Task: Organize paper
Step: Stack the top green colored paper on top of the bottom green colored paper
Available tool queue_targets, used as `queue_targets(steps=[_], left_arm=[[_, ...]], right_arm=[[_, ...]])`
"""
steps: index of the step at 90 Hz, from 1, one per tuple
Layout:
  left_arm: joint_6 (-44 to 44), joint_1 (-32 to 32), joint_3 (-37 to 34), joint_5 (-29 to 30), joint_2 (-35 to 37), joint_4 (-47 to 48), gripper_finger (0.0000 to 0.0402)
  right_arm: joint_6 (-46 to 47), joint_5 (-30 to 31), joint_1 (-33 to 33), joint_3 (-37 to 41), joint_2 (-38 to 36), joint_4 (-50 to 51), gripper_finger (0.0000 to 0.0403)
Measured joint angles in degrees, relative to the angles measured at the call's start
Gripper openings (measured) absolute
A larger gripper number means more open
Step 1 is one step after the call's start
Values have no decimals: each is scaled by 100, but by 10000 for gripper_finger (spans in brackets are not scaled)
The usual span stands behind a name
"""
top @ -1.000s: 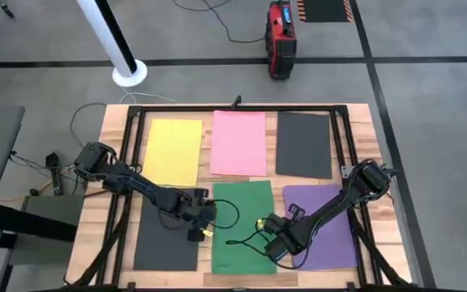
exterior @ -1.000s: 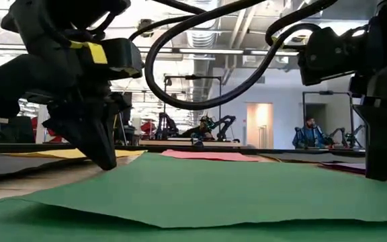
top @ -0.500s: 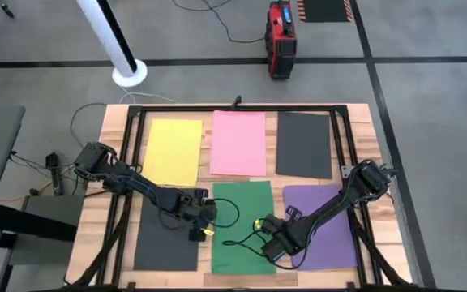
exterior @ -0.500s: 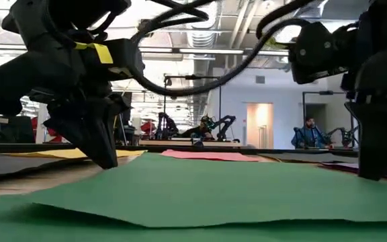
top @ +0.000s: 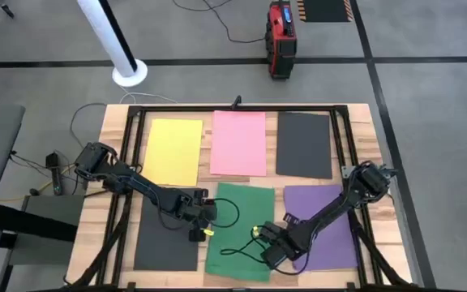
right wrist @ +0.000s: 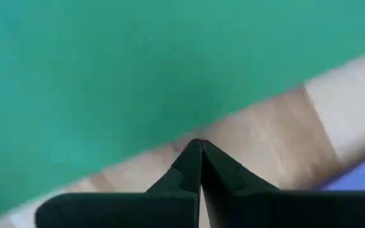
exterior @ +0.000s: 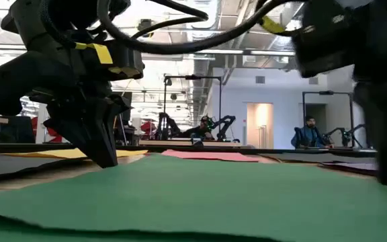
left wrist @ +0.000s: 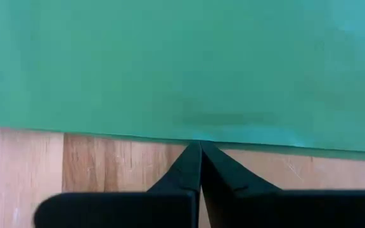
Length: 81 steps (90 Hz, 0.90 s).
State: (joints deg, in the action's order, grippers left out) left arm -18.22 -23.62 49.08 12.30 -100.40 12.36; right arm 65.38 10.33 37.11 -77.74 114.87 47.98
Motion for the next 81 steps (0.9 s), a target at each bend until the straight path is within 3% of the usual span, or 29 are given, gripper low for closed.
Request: queue_targets(steps=[23,41,61,81], left_arm=[[-80,-96,0,229,167,197,0],[-150,-68,-212,572,933,382,0],[480,632,-661,514,1794,-447,0],[1274,1702,-671,-355,1445,-1108,0]], right_arm=[[-94,363,119,-246,-67,744,0],[-118,1030,-53,114,-615,811,0],[-1170,1440,-784,964,-1124,-636,0],[-2311,1679,-1639,1542,-1145,-2027,0]])
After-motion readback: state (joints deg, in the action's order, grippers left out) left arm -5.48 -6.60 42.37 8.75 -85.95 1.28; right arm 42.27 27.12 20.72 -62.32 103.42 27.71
